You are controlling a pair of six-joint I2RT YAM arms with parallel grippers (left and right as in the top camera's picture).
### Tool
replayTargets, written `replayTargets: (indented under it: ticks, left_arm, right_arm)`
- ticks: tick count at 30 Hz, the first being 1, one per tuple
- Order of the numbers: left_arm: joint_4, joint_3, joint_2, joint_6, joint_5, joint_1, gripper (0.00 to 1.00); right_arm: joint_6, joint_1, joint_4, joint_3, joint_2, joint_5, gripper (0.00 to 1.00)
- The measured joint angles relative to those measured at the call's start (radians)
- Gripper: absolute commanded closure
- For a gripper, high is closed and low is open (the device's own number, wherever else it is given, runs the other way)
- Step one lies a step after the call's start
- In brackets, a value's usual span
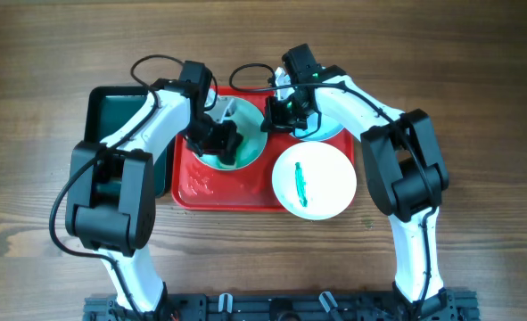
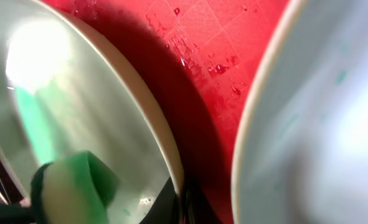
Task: Clean dirty plates on tray and stack at the side
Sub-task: 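Scrub the left plate again with the sponge in the left gripper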
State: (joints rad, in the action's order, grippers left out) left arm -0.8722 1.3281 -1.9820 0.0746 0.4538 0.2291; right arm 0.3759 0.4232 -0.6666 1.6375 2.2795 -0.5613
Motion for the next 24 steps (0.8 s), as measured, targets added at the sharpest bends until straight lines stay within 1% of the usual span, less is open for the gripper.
replayTargets:
  ticks: [2, 5, 7, 9, 12, 15, 18, 22, 24]
  left_arm:
    - [0.06, -0.003, 0.0, 0.01, 0.032, 0.0, 0.96]
    - [0.212, -0.004, 0.0, -0.014, 0.026, 0.0, 0.96]
    - [0.278, -0.004, 0.0, -0.043, -0.026, 0.002, 0.96]
    - [0.342, -0.004, 0.0, -0.092, -0.136, 0.005, 0.96]
    - [0.386, -0.004, 0.0, -0.145, -0.304, 0.006, 0.96]
    - [0.365, -0.004, -0.002, -0.171, -0.44, 0.006, 0.96]
    - [0.288, -0.001, -0.016, -0.194, -0.517, 0.006, 0.96]
    - [0.164, 0.016, -0.023, -0.212, -0.526, 0.006, 0.96]
    - [0.072, 0.026, -0.023, -0.178, -0.463, 0.003, 0.96]
  right_arm:
    - [0.0, 0.0, 0.0, 0.0, 0.0, 0.0, 0.96]
    - [0.0, 0.0, 0.001, -0.001, 0.0, 0.0, 0.96]
    - [0.0, 0.0, 0.001, -0.001, 0.0, 0.0, 0.96]
    - [0.0, 0.0, 0.002, -0.001, 0.0, 0.0, 0.96]
    - [0.0, 0.0, 0.002, -0.001, 0.0, 0.0, 0.96]
    - [0.0, 0.001, 0.003, -0.001, 0.0, 0.0, 0.96]
    - [0.0, 0.001, 0.005, -0.001, 0.0, 0.0, 0.96]
    - [-0.008, 0.004, 0.005, -0.001, 0.0, -0.007, 0.96]
    - [-0.015, 0.006, 0.003, -0.001, 0.0, -0.007, 0.96]
